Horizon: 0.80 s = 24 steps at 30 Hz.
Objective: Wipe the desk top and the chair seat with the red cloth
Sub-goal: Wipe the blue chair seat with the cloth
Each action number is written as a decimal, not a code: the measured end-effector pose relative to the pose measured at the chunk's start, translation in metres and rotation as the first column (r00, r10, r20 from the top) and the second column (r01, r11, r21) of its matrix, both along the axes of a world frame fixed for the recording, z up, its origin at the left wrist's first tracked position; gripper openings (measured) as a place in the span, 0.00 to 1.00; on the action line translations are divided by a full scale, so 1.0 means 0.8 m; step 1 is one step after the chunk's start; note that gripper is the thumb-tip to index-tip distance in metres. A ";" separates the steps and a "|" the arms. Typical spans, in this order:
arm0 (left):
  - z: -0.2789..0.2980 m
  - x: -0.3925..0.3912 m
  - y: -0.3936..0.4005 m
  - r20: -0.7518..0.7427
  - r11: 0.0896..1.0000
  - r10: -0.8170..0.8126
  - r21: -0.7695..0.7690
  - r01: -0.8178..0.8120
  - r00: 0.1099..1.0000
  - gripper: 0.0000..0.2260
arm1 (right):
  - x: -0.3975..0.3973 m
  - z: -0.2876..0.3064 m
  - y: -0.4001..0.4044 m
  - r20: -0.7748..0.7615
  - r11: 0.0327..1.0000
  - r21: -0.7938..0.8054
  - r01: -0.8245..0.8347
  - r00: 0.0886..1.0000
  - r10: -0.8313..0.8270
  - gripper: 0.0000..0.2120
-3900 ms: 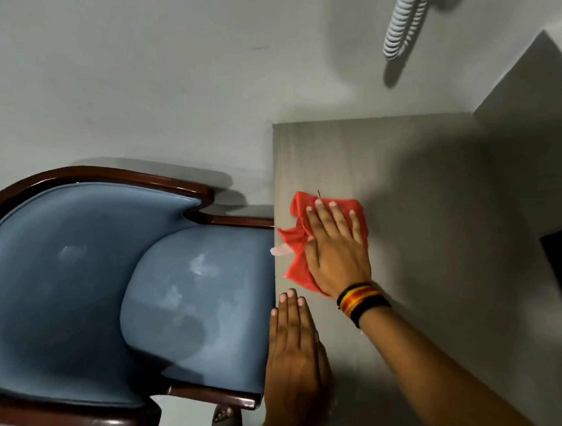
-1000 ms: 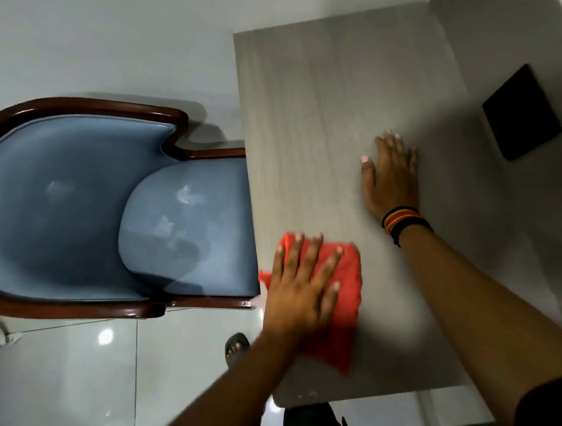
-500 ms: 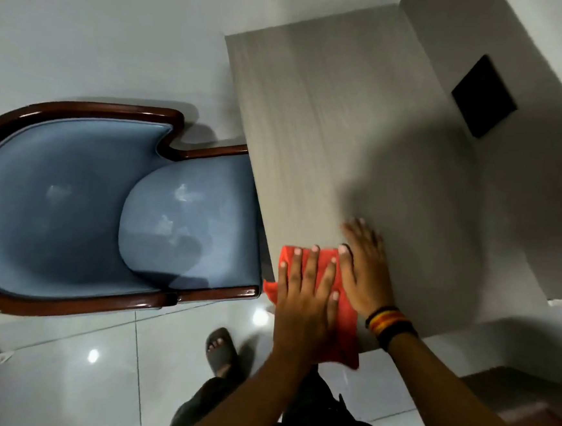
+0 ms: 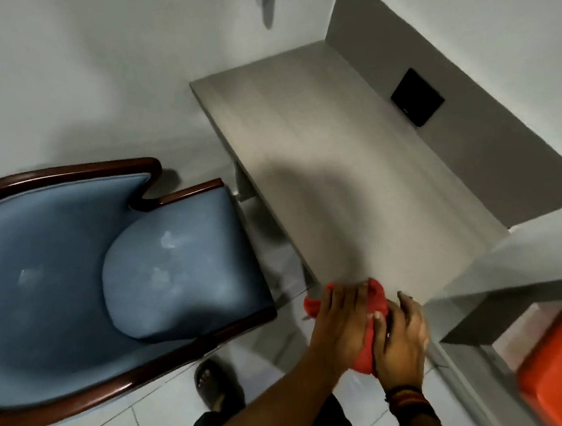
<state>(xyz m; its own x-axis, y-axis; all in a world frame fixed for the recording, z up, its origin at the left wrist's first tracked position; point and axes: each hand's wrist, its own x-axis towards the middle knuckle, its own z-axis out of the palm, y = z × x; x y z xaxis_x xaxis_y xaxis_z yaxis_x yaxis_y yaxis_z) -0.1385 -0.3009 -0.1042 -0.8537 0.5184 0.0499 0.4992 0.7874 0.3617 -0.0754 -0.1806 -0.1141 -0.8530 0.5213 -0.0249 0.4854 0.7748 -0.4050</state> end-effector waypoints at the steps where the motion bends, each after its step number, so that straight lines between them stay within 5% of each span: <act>1: 0.009 -0.004 -0.010 0.017 1.000 -0.010 0.020 0.009 1.000 0.25 | -0.003 0.006 -0.015 -0.021 0.998 0.020 0.054 0.998 -0.054 0.19; 3: 0.029 -0.029 -0.037 0.085 0.995 -0.005 0.103 -0.003 0.996 0.26 | -0.018 0.021 -0.045 -0.076 0.996 -0.034 0.081 0.994 -0.084 0.16; 6: 0.052 -0.088 -0.105 0.151 0.935 -0.031 0.354 -0.025 0.988 0.19 | -0.064 0.053 -0.092 -0.133 0.927 -0.375 0.008 0.989 -0.062 0.14; 9: 0.053 -0.142 -0.187 0.435 0.839 0.011 0.487 -0.245 0.900 0.16 | -0.125 0.065 -0.142 -0.136 0.817 -0.574 -0.063 0.991 -0.018 0.16; 15: 0.020 -0.228 -0.315 0.693 0.761 0.148 0.376 -0.529 0.705 0.16 | -0.214 -0.002 -0.248 -0.031 0.572 -0.812 -0.117 0.987 0.157 0.16; 19: -0.041 -0.263 -0.377 0.688 0.784 0.281 0.237 -0.573 0.669 0.16 | -0.246 -0.076 -0.301 0.094 0.468 -0.883 0.042 0.992 0.087 0.13; 24: -0.170 -0.290 -0.418 0.651 0.744 0.461 0.086 -0.663 0.602 0.18 | -0.272 -0.194 -0.344 0.239 0.522 -0.841 0.145 0.964 0.117 0.11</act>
